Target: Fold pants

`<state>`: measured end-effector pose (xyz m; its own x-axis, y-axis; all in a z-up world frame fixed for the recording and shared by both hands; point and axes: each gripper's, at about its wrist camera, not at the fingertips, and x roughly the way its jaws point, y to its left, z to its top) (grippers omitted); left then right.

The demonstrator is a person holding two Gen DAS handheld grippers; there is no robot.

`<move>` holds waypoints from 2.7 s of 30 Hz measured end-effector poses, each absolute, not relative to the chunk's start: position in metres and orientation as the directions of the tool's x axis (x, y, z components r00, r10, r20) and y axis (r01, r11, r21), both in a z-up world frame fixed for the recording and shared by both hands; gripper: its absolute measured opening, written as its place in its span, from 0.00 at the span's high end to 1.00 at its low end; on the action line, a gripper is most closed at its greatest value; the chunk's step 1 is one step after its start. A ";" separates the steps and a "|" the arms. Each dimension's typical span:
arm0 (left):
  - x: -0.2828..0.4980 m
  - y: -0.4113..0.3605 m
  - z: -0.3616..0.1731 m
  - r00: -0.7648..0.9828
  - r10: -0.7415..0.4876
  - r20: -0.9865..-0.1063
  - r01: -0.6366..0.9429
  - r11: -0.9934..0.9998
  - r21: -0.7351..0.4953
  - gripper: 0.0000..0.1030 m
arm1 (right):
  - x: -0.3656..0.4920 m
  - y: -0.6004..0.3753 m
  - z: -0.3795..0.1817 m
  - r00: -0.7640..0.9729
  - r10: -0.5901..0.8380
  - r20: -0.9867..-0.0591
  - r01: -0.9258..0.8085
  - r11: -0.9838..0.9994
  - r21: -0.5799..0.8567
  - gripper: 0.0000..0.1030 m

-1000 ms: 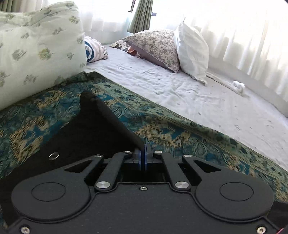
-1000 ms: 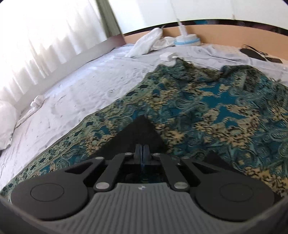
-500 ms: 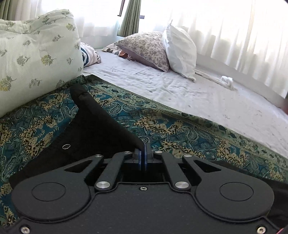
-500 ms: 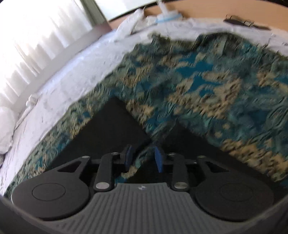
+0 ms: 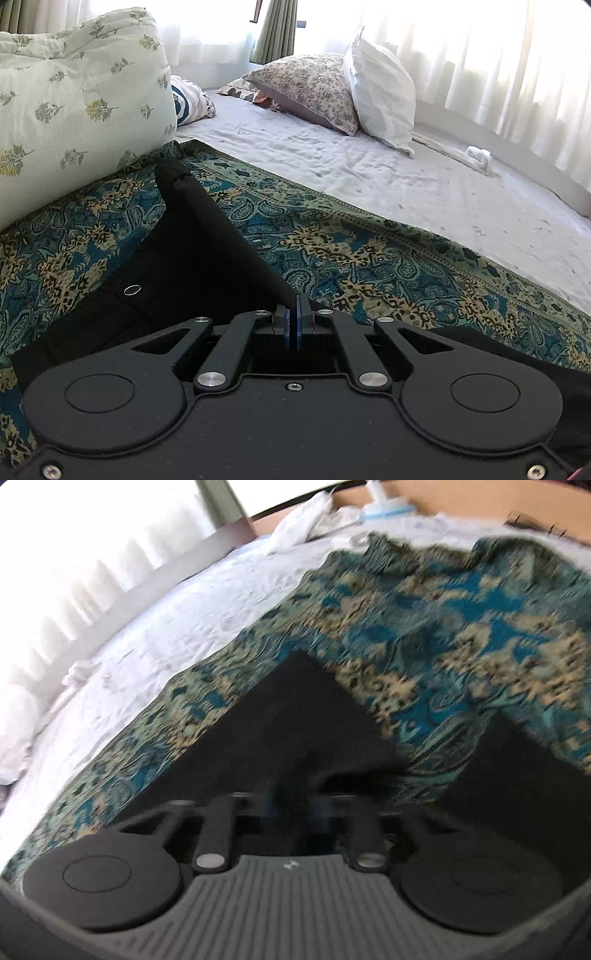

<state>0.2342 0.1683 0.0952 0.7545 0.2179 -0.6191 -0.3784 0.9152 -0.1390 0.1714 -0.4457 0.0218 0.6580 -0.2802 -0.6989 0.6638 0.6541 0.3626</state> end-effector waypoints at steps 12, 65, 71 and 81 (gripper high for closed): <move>0.151 0.169 0.132 0.826 0.137 -0.547 -0.303 0.925 -0.227 0.97 | 0.058 -0.457 0.096 0.700 -0.454 -0.552 0.676 0.670 0.306 0.97; 0.047 0.177 0.047 0.728 0.231 -0.645 -0.317 0.948 -0.019 0.41 | -0.047 -0.402 0.022 0.505 -0.670 -0.544 0.665 0.704 -0.249 0.52; 0.038 0.189 0.066 0.767 0.280 -0.577 -0.351 0.936 -0.012 0.31 | -0.059 -0.383 0.039 0.582 -0.653 -0.484 0.645 0.734 -0.214 0.33; 0.060 0.215 0.069 0.784 0.340 -0.519 -0.392 0.920 0.010 0.39 | -0.055 -0.357 0.056 0.659 -0.600 -0.453 0.601 0.782 -0.161 0.31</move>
<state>0.0605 0.2147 0.0686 0.7844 0.3401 -0.5187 -0.3920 0.9199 0.0103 -0.0549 -0.3572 0.0562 0.6592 -0.6001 -0.4532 0.6015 0.7825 -0.1612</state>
